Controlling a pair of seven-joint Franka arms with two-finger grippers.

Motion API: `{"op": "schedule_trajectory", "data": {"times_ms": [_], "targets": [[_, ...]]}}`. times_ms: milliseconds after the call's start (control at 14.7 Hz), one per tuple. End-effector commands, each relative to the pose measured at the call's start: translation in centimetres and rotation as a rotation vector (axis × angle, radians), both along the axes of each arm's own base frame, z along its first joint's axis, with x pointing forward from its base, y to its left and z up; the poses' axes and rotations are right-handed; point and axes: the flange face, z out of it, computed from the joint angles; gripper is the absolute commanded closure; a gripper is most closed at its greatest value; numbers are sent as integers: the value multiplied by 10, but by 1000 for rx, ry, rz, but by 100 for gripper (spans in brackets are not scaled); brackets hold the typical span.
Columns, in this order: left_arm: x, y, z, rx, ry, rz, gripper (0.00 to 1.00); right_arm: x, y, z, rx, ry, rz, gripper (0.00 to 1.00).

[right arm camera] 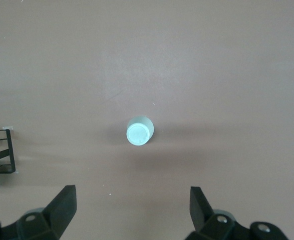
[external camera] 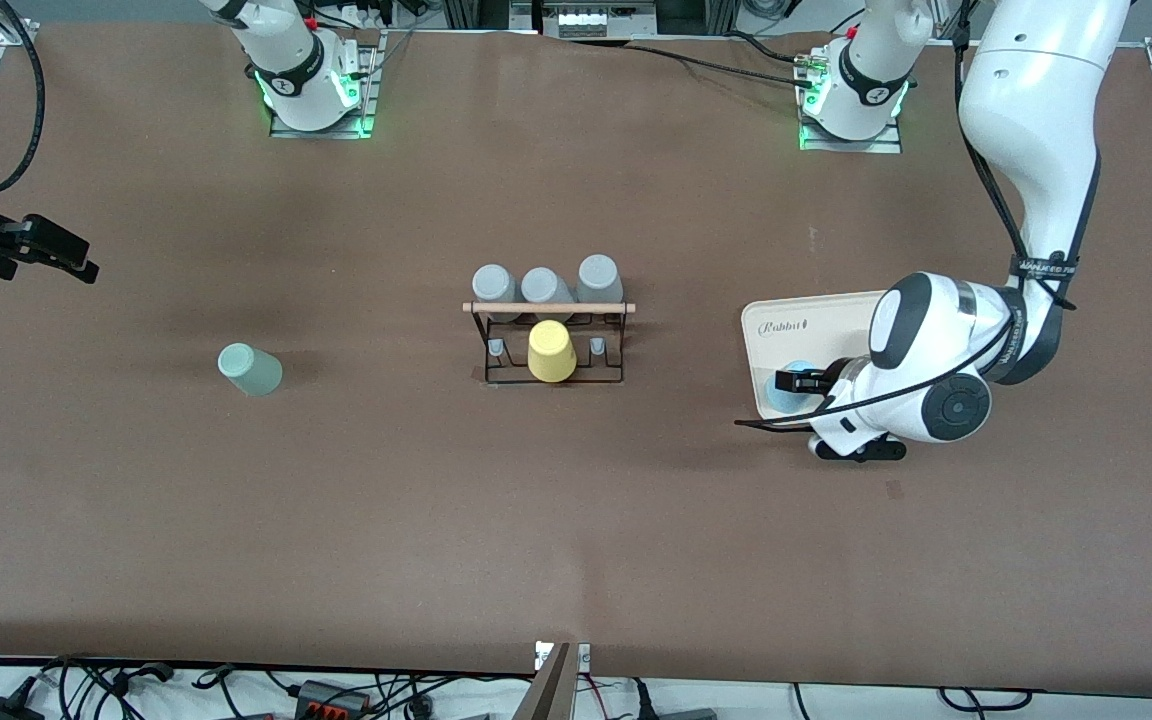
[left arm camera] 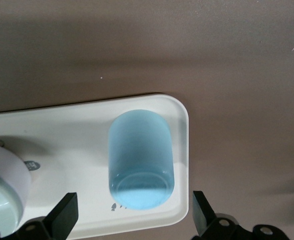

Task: Hang scattered cups on rack with three cups
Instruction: 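Close the left gripper on the light blue cup and lift it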

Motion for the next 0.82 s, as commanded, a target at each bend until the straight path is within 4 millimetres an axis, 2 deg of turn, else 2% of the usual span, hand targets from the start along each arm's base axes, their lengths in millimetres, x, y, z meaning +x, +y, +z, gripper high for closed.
{"op": "schedule_trajectory", "data": {"times_ms": [0,205,341,478,546,614,751], "targets": [[1,-11,-8,-12,-7,5,0,4,-1,3,7,-7,-1,0],[0,-14,-17,-10,2,3,0,3,-1,3,8,0,-2,0],[-8,-12,-30,-4,32,4,0,2,-1,2,8,3,-2,0],[-11,-8,-35,-2,44,6,0,2,-1,1,8,9,-2,0],[-11,-8,-35,-2,44,6,7,1,-1,1,9,15,-4,0],[-11,-8,-35,-2,45,6,23,1,-1,1,9,16,-4,0],[-11,-7,-34,-2,47,7,46,0,0,1,9,16,-2,0]]}}
